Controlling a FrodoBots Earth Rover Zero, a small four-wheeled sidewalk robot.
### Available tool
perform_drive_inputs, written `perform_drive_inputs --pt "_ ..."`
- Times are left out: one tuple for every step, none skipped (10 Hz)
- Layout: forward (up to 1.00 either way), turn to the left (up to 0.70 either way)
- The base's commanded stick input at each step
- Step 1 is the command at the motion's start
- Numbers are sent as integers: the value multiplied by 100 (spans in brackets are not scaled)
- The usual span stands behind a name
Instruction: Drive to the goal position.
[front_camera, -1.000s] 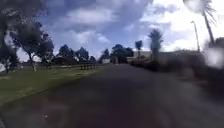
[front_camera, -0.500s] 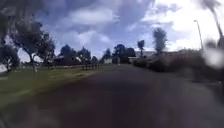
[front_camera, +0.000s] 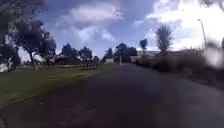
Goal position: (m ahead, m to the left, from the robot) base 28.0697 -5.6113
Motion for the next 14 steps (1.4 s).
perform_drive_inputs --pt "0 0" --pt "3 0" --pt "24 0" --pt "46 0" --pt "68 0" --pt "70 0" --pt "70 0" --pt "70 0" --pt "70 -12" --pt "70 -35" --pt "70 -35" --pt "70 -35" --pt "70 -35" --pt "70 -35"
